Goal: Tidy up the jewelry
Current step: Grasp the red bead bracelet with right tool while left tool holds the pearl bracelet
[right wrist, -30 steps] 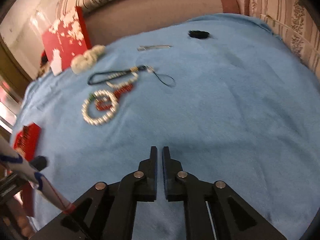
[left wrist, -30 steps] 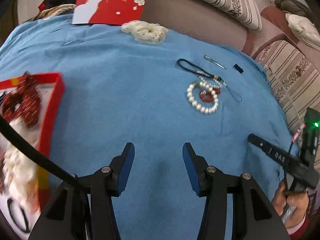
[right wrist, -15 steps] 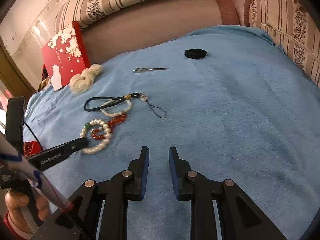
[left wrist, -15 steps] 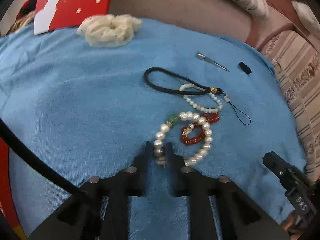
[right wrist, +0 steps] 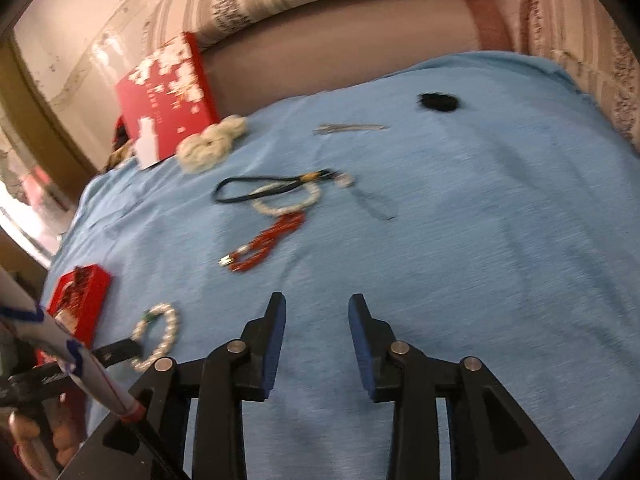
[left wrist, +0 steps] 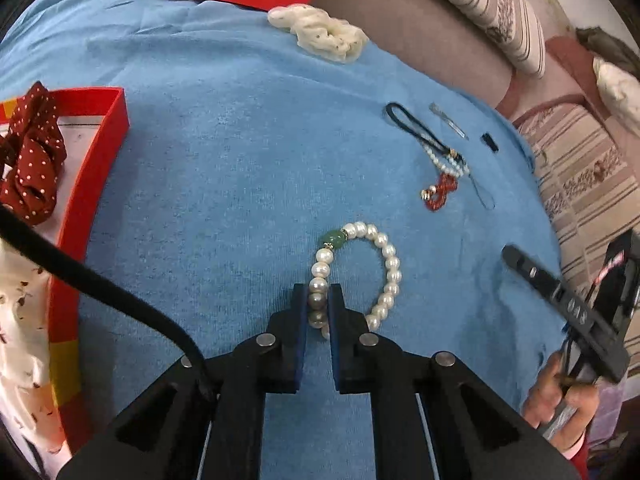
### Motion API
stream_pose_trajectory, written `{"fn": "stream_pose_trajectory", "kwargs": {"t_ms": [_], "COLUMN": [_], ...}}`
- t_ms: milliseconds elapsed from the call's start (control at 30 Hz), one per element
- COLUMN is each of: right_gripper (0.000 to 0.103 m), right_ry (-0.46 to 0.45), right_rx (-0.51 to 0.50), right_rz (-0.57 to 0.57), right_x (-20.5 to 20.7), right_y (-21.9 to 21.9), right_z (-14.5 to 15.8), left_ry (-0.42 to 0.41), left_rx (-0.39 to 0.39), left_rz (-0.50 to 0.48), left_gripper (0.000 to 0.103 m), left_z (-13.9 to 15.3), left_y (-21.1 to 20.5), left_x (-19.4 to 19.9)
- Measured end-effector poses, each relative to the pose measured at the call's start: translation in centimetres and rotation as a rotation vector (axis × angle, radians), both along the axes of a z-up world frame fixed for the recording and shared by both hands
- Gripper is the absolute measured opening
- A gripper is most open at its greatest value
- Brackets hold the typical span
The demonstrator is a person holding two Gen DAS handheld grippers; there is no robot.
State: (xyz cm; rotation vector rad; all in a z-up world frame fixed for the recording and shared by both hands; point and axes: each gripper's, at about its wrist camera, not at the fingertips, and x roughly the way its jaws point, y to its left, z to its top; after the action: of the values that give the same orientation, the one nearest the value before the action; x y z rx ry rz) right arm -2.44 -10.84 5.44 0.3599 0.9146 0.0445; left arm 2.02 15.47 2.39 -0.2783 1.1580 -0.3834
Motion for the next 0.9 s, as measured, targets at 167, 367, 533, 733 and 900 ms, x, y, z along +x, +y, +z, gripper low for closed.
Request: {"fn": "stream_pose_trajectory", "kwargs": {"t_ms": [167, 367, 533, 733, 900], "right_gripper": [0.038, 0.042, 0.042, 0.015, 0.008], "right_ry": [0.023, 0.037, 0.056, 0.077, 0.041], "right_rx": [0.008, 0.055, 0.097, 0.004, 0.049], "right_rz": [0.040, 0.003, -0.070, -0.081, -0.067], "right_x": [1.5, 5.1, 8.1, 9.2, 6.8], "right_y": [2.0, 3.2, 3.7, 4.5, 3.6], "right_z": [-0.9, -1.7, -2.5, -2.3, -0.3], "left_ry": [-0.012, -0.044, -0.094, -0.093, -0.173], "left_rx": [-0.013, 0.009, 0.115, 0.060, -0.005], "left_rz": [-0.009, -0.040, -0.073, -0.088, -0.110], "left_gripper": [0.017, 0.038, 0.035, 0.009, 0.009], "left_z": [-0.2, 0.1, 0.3, 1.1, 4.4], "left_y": [-0.9, -2.3, -3.6, -3.1, -2.1], "left_x": [0.7, 0.5, -0.1, -0.2, -1.6]}}
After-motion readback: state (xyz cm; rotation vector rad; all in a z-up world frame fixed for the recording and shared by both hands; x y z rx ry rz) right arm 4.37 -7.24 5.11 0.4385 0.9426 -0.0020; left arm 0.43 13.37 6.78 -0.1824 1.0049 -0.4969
